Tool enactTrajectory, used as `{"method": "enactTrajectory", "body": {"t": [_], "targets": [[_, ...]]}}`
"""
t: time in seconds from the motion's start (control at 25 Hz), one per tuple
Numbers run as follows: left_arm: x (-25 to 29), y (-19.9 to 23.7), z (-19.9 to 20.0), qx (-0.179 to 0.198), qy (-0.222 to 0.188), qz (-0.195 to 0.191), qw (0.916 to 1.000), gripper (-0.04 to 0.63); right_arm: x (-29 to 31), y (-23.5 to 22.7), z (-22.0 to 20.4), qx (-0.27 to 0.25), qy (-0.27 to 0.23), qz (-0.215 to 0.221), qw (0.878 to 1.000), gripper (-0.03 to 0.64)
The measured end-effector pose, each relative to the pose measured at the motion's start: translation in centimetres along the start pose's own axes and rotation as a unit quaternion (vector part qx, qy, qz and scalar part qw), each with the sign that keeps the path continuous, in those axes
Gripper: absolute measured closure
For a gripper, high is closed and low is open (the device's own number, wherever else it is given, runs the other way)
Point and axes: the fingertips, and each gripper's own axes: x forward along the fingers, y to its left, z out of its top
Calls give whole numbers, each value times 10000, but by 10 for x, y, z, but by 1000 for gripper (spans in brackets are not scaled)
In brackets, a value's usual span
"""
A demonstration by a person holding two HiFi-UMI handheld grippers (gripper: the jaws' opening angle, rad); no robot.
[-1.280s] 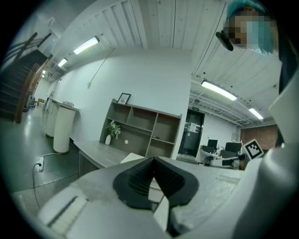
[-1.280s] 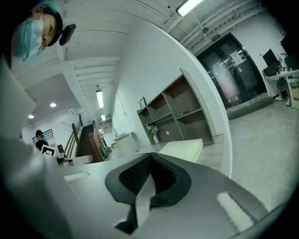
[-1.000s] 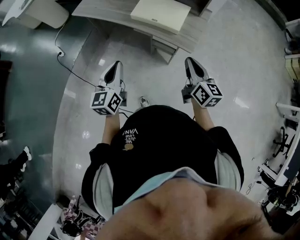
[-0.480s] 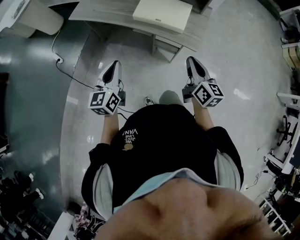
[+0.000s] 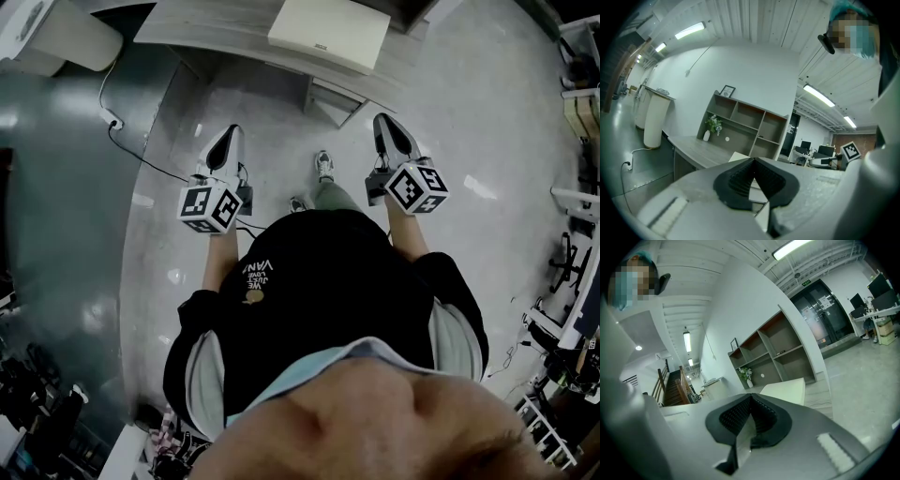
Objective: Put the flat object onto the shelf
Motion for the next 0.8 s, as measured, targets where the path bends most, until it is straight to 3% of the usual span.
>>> {"method": "enactTrajectory", "body": {"t": [0.8], "targets": [[142,12,31,78,22,147,9999,594,104,-88,56,136,160,134,9997,623]]}}
